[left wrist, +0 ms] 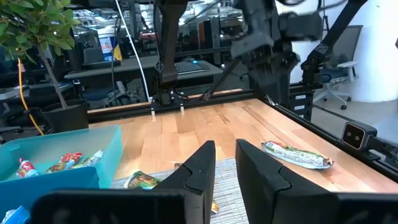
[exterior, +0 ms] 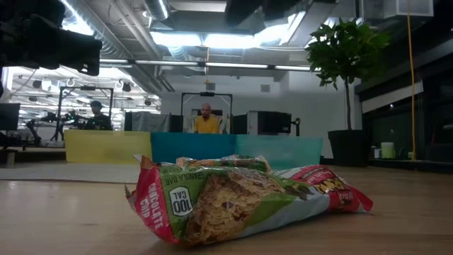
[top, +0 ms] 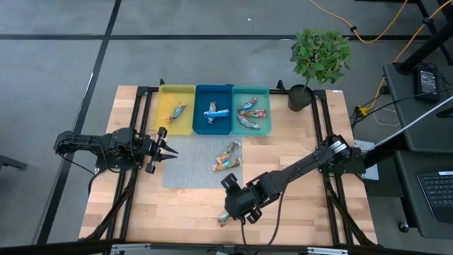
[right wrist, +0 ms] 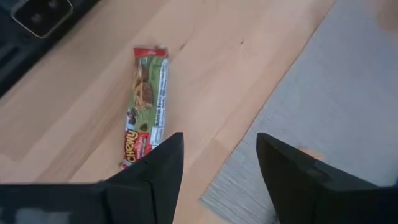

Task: Pick and place Granola Bars by type
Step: Put the red granola bar into the light blue bin

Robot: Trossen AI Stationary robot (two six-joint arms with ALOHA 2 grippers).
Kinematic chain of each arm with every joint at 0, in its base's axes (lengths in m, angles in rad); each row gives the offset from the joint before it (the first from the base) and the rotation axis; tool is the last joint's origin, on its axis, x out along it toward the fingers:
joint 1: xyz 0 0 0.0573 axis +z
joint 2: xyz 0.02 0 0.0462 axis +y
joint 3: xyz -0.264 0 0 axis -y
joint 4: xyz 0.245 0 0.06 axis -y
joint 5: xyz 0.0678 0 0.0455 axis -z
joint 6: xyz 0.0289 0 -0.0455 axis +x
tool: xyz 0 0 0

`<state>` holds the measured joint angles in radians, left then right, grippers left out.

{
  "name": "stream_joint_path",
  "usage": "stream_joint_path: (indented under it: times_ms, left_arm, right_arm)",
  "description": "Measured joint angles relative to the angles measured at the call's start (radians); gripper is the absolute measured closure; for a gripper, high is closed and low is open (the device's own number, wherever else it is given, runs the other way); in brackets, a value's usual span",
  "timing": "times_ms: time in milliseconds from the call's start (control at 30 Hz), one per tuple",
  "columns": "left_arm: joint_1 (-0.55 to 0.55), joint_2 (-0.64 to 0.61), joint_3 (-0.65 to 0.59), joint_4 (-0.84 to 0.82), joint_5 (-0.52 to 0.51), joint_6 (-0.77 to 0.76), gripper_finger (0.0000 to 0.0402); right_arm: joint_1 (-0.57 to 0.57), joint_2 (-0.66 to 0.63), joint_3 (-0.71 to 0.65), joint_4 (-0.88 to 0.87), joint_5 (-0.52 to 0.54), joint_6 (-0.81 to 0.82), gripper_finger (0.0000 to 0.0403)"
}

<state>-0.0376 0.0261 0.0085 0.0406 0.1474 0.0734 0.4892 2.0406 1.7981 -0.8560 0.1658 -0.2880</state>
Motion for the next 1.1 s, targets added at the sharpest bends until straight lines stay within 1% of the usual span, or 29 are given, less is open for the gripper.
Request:
stream_joint_path:
  times_ms: [167,333,433,533,700,933,1100]
  left_arm:
    - [0.000,0.000,0.000,0.000,0.000,0.000,0.0341]
    - [0.000,0.000,0.000,0.000,0.000,0.000,0.0345]
    - [0.000,0.000,0.000,0.000,0.000,0.000,0.0347]
    - [0.000,0.000,0.000,0.000,0.000,0.000,0.0347]
    - [0.000,0.000,0.000,0.000,0.000,0.000,0.0343]
    - [0.000,0.000,0.000,0.000,0.000,0.000,0.0347]
    - [0.000,0.000,0.000,0.000,0.000,0.000,0.0345]
  right_arm:
    - [-0.003,0.040,0.000,0.000,-0.033,0.046,0.0189]
    - [-0.003,0.079,0.000,-0.003,-0.087,0.070,0.0146]
    - [-0.003,0.104,0.000,-0.002,-0.089,0.070,0.0118]
    - [-0.003,0.132,0.000,0.001,-0.089,0.071,0.0102]
    - [-0.003,0.168,-0.001,0.008,-0.097,0.074,0.0100]
    - [-0.003,0.177,-0.010,0.060,-0.202,0.084,0.0106]
    - [-0.003,0.179,-0.021,0.080,-0.213,0.078,0.0106]
